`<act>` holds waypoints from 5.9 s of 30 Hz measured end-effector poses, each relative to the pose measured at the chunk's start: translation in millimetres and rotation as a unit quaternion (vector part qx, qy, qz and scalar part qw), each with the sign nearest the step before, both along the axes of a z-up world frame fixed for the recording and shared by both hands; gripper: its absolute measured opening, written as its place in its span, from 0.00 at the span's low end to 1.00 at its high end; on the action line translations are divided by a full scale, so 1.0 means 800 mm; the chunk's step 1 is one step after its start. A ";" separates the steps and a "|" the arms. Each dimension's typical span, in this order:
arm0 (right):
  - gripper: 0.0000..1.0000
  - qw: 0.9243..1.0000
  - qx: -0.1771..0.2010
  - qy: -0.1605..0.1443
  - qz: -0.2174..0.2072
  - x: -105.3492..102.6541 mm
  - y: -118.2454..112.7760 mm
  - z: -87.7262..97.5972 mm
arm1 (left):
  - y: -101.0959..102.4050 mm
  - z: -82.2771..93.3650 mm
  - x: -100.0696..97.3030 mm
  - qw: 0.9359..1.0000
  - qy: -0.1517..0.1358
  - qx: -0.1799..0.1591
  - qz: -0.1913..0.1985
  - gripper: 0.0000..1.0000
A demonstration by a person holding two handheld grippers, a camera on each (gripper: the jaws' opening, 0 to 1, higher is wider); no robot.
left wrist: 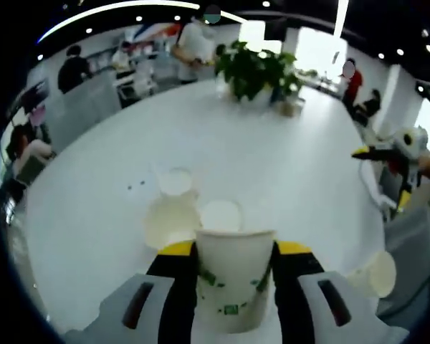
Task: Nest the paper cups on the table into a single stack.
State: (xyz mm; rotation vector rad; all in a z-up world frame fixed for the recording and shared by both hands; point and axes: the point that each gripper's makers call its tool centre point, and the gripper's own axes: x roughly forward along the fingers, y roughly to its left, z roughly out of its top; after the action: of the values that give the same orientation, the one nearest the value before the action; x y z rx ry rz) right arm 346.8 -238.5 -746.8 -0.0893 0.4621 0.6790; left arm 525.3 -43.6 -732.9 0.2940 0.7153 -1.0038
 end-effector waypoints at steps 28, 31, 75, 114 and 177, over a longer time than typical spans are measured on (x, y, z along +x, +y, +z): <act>0.97 1.000 0.010 -0.027 0.003 0.011 0.005 0.036 | -0.029 0.215 0.019 0.927 -0.188 -0.318 0.059 0.39; 0.97 1.000 0.008 -0.028 0.004 0.011 0.005 0.038 | -0.025 0.223 0.017 0.920 -0.186 -0.338 0.067 0.38; 0.98 0.999 0.011 -0.036 0.005 -0.008 0.005 0.042 | -0.038 0.237 -0.045 0.909 -0.223 -0.351 0.036 0.39; 0.97 0.999 0.014 -0.034 0.007 -0.017 0.012 0.036 | -0.046 0.232 -0.127 0.893 -0.230 -0.385 0.030 0.39; 0.97 0.999 0.011 -0.029 0.021 -0.038 0.022 0.031 | -0.069 0.222 -0.231 0.888 -0.229 -0.398 0.015 0.40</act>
State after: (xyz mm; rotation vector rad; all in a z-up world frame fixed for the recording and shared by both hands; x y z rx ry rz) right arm 316.5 -220.9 -721.6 -0.0976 0.3973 0.7211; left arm 340.3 -98.8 -555.6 -0.2034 -0.1521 -1.0648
